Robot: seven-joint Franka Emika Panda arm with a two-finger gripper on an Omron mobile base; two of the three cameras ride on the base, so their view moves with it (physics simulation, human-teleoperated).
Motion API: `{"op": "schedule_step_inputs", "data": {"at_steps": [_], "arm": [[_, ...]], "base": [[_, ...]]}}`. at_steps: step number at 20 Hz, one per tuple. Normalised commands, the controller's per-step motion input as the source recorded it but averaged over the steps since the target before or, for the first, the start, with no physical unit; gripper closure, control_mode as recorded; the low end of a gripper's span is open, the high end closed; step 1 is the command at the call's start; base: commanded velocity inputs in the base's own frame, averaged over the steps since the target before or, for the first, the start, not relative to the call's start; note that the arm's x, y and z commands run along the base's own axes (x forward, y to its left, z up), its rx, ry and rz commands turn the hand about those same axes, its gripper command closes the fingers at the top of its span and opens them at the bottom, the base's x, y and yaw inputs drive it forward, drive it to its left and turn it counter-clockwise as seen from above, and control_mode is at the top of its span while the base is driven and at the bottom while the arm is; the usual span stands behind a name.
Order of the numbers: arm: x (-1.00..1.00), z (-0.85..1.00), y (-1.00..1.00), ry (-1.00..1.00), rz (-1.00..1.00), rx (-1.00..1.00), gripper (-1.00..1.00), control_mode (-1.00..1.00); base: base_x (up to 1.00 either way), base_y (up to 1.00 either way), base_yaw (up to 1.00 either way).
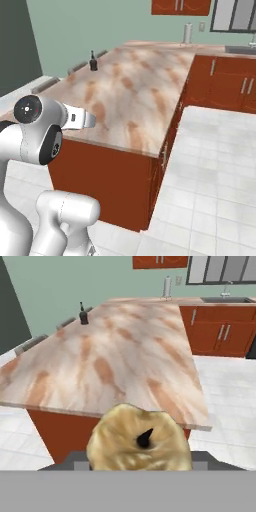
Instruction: Get the candle and the liquor from the cabinet and move them to the dining counter.
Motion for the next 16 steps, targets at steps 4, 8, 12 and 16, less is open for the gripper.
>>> {"op": "schedule_step_inputs", "data": {"at_steps": [4, 8, 12, 16], "arm": [[0.0, 0.0, 0.0, 0.0, 0.0, 0.0, 1.0, 1.0], [0.0, 0.0, 0.0, 0.0, 0.0, 0.0, 1.0, 1.0], [0.0, 0.0, 0.0, 0.0, 0.0, 0.0, 1.0, 1.0], [0.0, 0.0, 0.0, 0.0, 0.0, 0.0, 1.0, 1.0]], "base": [[0.3, 0.9, 0.0], [0.29, 0.9, 0.0], [0.3, 0.89, 0.0], [0.31, 0.89, 0.0]]}}
